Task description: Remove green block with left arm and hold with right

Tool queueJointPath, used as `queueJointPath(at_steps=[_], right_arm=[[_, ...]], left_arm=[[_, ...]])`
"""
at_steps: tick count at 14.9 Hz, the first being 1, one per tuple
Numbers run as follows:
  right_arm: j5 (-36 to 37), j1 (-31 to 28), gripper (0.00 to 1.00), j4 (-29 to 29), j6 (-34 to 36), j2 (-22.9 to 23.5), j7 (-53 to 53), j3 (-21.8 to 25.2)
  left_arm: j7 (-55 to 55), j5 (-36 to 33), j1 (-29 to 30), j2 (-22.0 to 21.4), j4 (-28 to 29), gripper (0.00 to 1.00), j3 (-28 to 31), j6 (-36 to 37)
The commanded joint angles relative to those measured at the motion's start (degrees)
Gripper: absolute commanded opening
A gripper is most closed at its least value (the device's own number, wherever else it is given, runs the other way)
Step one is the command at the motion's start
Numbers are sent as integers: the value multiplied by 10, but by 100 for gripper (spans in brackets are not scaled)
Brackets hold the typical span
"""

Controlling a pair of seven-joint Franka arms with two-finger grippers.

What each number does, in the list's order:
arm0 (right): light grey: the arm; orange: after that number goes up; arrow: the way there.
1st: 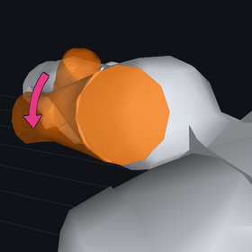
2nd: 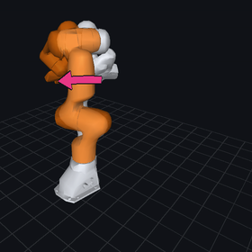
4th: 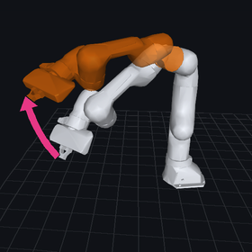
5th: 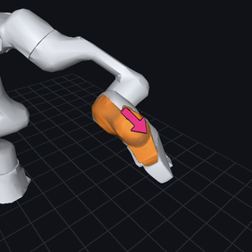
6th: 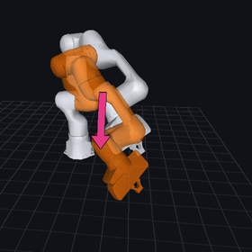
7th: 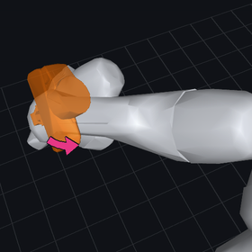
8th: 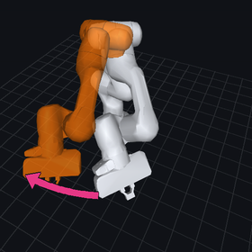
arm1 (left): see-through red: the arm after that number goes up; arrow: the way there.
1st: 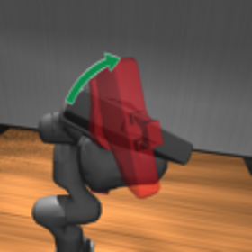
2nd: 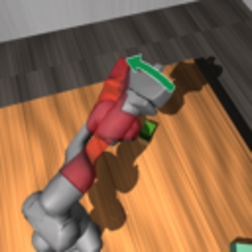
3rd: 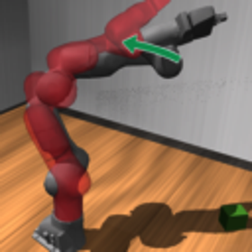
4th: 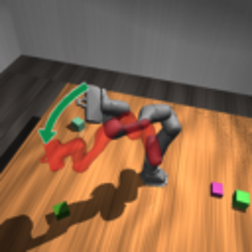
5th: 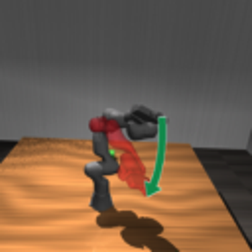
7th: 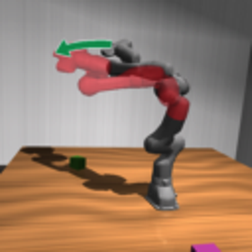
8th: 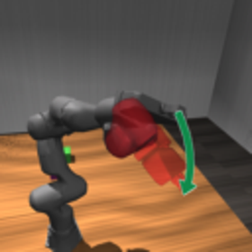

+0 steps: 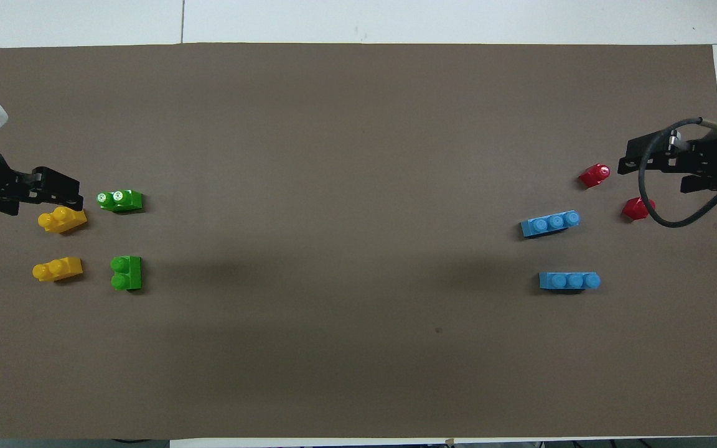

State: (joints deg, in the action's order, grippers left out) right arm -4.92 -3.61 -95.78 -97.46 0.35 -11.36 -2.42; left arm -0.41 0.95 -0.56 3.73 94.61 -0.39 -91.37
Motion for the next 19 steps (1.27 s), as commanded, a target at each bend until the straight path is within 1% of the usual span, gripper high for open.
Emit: queueJointPath(at_steps=[1, 2, 5, 8, 9, 11, 12, 14, 16, 19], right_arm=[[37, 0, 99, -3, 9, -9, 53, 0], [39, -1, 99, -3, 9, -9, 58, 0], [40, -4, 99, -3, 10, -9, 63, 0], [44, -6, 99, -6, 15, -13, 62, 0], [45, -6, 99, -6, 15, -13, 62, 0], [45, -5, 99, -6, 15, -13, 61, 0], [46, -5, 99, -6, 15, -13, 62, 0], [52, -5, 99, -6, 15, -13, 66, 0], [60, -4, 99, -5, 15, -12, 86, 0], [65, -4, 99, -5, 17, -12, 88, 0]], left_arm=[[9, -7, -11, -3, -6, 100, 7, 20], [9, -7, -12, -9, 5, 100, 7, 17], [9, -7, -16, -21, 12, 100, 8, 22], [15, -7, -16, -51, 62, 100, 9, 12], [19, -7, -16, -53, 67, 100, 9, 7], [16, -7, -16, -50, 65, 100, 9, -25], [16, -7, -23, -49, 64, 100, 9, -28], [17, -7, -30, -49, 64, 100, 12, -25], [18, -7, -30, -49, 64, 100, 14, -25], [17, -7, -24, -51, 63, 100, 14, -28]])
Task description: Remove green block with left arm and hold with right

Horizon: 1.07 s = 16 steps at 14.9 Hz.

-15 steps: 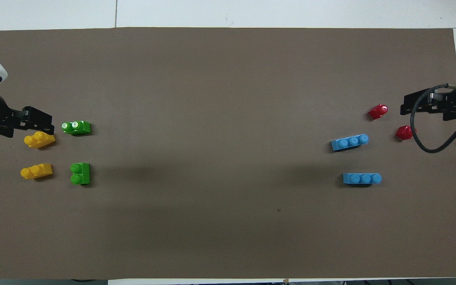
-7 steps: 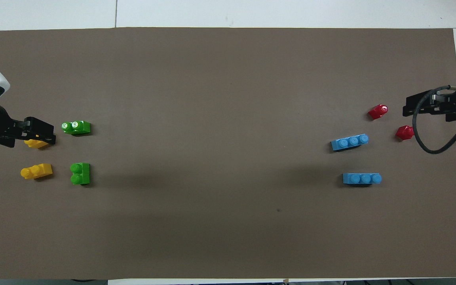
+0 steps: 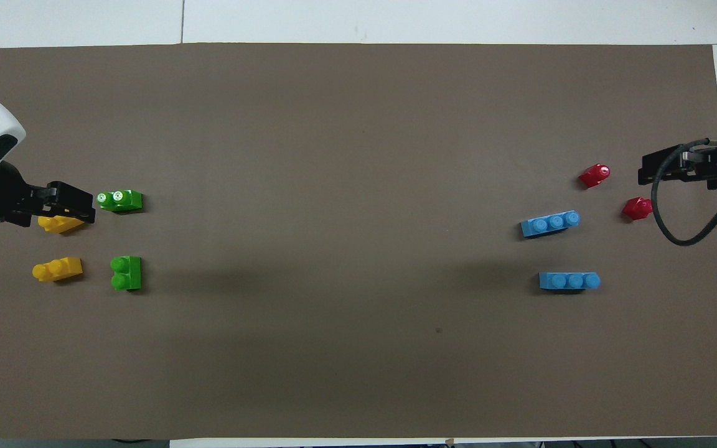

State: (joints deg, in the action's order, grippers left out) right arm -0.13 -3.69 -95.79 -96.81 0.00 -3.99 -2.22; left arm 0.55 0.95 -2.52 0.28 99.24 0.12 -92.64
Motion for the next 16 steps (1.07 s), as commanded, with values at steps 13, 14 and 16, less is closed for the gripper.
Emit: queueJointPath(at_steps=[13, 14, 16], right_arm=[[19, -5, 99, -5, 10, -10, 20, -2], [19, -5, 99, -5, 10, -10, 20, -2], [19, -5, 99, -5, 10, -10, 20, -2]], left_arm=[[8, -7, -6, -31, 0, 100, 5, -27], [8, -7, -6, -32, 1, 100, 5, -26], [7, -9, -6, -32, 0, 100, 5, -26]])
